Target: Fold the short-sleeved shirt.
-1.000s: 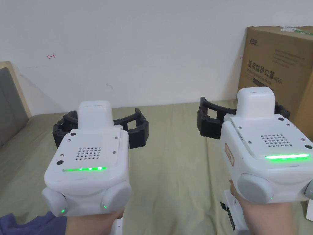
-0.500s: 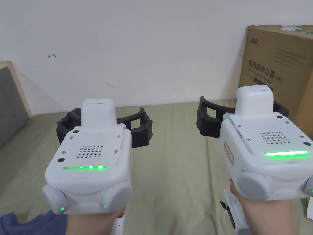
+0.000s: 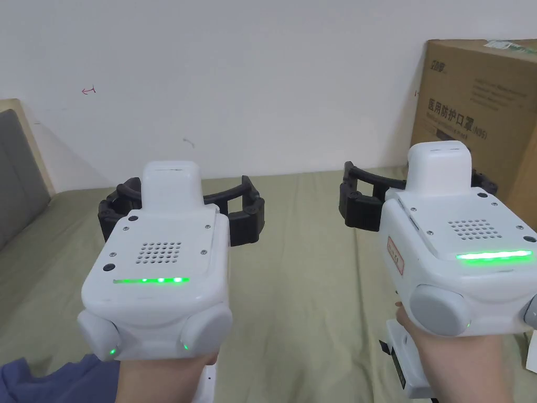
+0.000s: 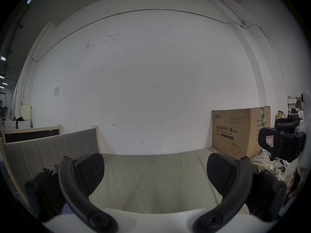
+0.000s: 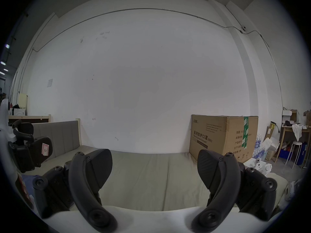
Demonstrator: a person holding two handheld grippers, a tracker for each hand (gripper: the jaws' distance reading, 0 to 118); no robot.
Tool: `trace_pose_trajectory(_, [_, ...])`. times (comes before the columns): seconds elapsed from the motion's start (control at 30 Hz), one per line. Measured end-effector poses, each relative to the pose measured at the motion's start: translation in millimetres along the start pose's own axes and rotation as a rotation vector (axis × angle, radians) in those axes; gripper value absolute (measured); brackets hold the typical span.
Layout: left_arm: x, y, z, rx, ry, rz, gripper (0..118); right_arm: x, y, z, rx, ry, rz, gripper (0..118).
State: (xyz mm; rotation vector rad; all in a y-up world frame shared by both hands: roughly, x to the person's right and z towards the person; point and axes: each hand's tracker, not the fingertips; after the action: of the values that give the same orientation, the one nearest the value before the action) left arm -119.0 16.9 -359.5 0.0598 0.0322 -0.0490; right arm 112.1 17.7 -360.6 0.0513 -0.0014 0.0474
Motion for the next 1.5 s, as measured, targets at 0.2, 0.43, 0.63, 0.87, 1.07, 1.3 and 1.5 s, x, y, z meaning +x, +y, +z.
trace_pose_trajectory(0.2, [-1.7,1.3,-2.7,-0.008,0.005,-0.003,118,0.8,1.2,-1.6,0.001,-0.002,-0.003,107])
trace_pose_trajectory(0.43, [0.2,1.6,-3.3,0.003,0.008,-0.018,118,1.6,0.0,-2.1,-0.003,-0.008,-0.01,107])
trace_pose_trajectory(0.63, [1.4,-0.6,-5.5,-0.017,0.028,-0.021,118,1.4,-3.6,-2.5,-0.007,-0.023,-0.007,107])
trace_pose_trajectory(0.87, [-8.8,-3.6,-5.0,-0.045,0.095,0.002,118,2.1,-6.6,0.0,0.006,-0.07,0.012,107])
trace_pose_trajectory(1.07, [-15.9,-10.7,1.9,-0.002,0.218,-0.103,0,-2.4,-11.9,2.1,0.047,-0.107,0.068,0])
trace_pose_trajectory(1.3, [-38.4,-18.8,-9.9,-0.107,0.096,0.036,0,-1.8,-14.3,-3.8,0.003,-0.047,0.057,0])
trace_pose_trajectory(1.5, [-93.6,-25.6,7.7,-0.191,0.079,0.054,0,-46.4,-28.0,-17.3,-0.076,0.077,0.001,0])
